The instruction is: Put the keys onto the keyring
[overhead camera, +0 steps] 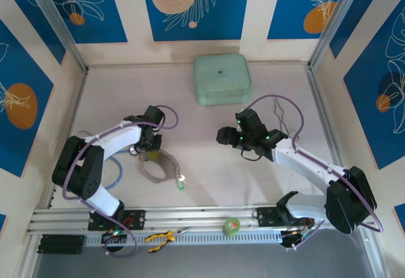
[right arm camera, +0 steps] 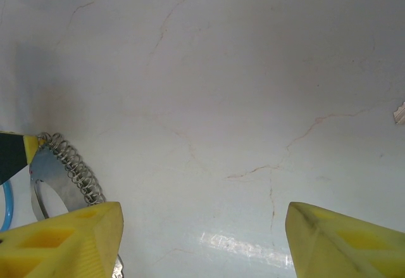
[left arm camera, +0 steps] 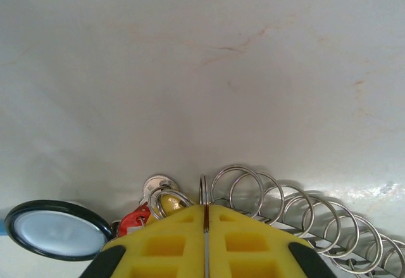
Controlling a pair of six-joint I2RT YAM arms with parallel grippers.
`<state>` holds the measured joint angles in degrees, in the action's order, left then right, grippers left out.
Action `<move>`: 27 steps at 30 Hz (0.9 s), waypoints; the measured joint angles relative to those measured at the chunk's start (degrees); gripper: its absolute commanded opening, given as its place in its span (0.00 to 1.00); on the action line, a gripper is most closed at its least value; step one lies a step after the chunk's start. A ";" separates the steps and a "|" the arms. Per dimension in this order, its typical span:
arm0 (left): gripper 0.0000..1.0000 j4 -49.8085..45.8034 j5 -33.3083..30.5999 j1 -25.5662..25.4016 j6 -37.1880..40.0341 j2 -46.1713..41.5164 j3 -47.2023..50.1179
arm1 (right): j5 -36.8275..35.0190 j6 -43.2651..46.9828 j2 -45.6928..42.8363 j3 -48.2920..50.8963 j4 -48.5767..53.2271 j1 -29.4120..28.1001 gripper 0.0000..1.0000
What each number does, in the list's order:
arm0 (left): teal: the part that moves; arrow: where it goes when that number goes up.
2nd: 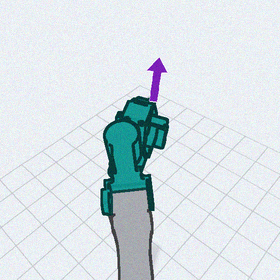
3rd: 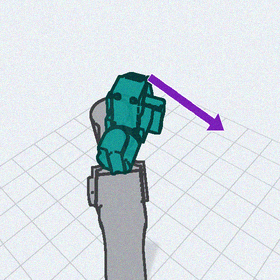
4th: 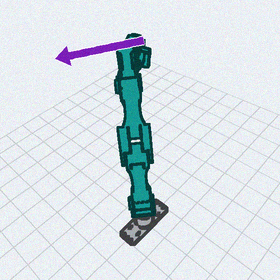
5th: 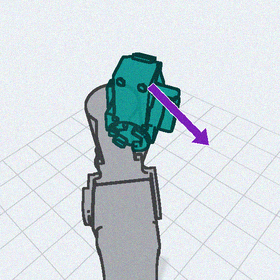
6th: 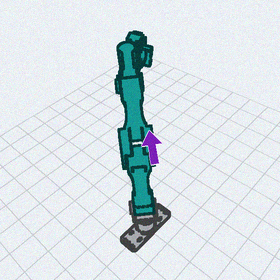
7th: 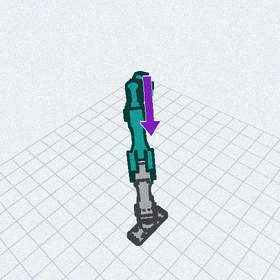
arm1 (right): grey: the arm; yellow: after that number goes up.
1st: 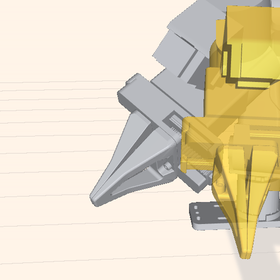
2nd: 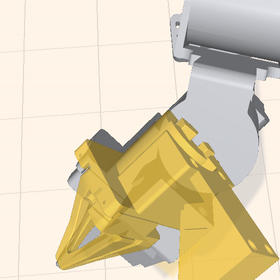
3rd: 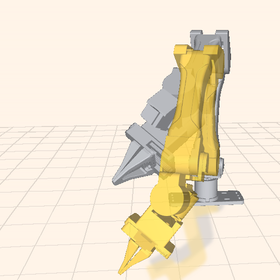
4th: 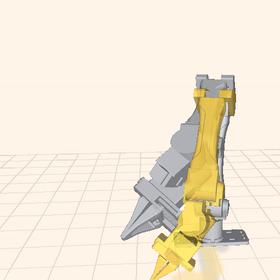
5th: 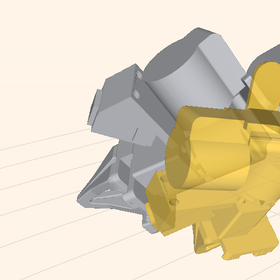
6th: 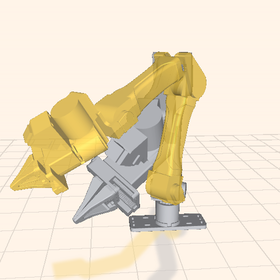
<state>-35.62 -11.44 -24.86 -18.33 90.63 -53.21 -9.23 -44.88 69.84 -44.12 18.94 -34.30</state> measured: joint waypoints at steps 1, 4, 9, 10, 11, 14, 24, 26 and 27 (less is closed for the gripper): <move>0.06 -0.04 0.00 0.00 0.00 0.00 0.00 | -0.04 -0.17 -0.02 0.00 0.04 0.00 0.68; 0.01 -0.07 -0.20 0.00 0.22 0.00 0.00 | -0.28 -0.28 -0.33 0.00 0.09 0.00 0.68; 0.00 0.28 -0.11 -0.02 0.70 -0.31 0.09 | -0.90 -0.46 -1.25 0.02 0.22 0.00 0.68; 0.00 0.83 0.26 -0.02 0.90 -0.76 0.42 | -0.92 -0.46 -1.29 0.04 0.22 0.02 0.68; 0.00 1.49 0.66 -0.02 1.20 -1.49 0.85 | -1.05 -0.46 -1.36 0.11 0.20 0.02 0.67; 0.00 3.30 2.47 -0.31 2.34 -3.69 1.95 | -1.14 -0.52 -1.40 0.39 0.24 0.02 0.67; 0.00 12.24 10.71 -3.67 3.37 -4.76 4.81 | -1.29 -0.61 -1.38 0.44 0.46 0.02 0.61; 0.00 14.14 12.17 -4.57 3.80 -5.05 5.51 | -1.29 -0.59 -1.14 0.44 0.46 0.02 0.60; 0.00 14.88 12.92 -4.79 3.91 -5.27 5.86 | -1.29 -0.59 -0.96 0.44 0.50 0.02 0.59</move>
<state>-20.73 1.48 -29.65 -14.41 85.36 -47.35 -10.52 -45.47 68.88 -43.68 19.44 -34.28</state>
